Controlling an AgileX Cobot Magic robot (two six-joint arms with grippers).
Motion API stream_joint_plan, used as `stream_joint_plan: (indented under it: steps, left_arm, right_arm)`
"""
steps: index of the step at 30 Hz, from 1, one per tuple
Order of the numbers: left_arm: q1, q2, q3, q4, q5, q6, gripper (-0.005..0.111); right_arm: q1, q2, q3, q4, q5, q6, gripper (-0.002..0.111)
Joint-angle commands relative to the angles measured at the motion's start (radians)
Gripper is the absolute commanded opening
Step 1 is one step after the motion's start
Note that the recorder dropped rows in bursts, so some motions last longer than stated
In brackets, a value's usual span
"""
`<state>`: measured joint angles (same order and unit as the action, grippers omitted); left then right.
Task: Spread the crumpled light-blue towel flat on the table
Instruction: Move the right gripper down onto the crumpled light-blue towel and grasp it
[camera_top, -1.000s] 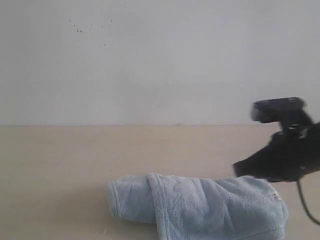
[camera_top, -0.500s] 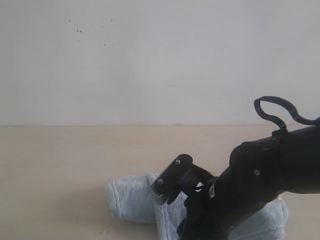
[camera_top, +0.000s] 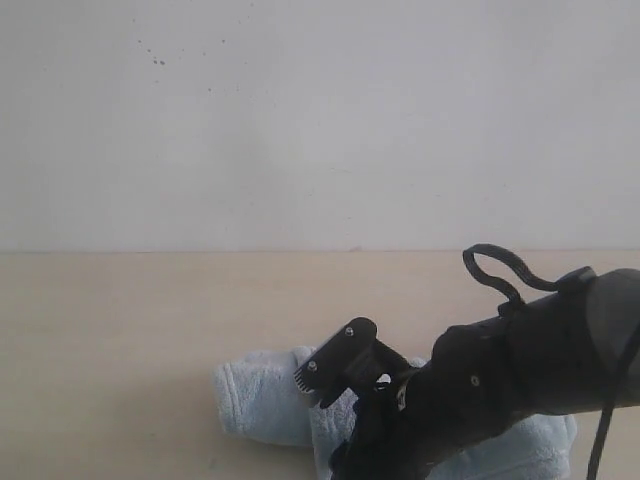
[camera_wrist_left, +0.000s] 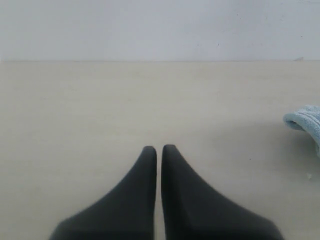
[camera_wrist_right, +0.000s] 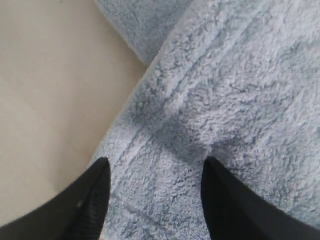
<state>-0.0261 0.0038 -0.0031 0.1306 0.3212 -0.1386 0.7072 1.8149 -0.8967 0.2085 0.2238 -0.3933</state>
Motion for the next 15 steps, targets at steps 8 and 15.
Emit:
stream_joint_plan:
  steps: [8, 15]
  left_arm:
    - [-0.006, -0.004, 0.003, -0.011, -0.009, 0.002, 0.004]
    - [-0.006, -0.004, 0.003, -0.011, -0.009, 0.002, 0.004]
  right_arm:
    - [0.001, 0.034, -0.003, 0.023, 0.06, -0.001, 0.052]
    - [0.001, 0.034, -0.003, 0.145, 0.061, -0.016, 0.052]
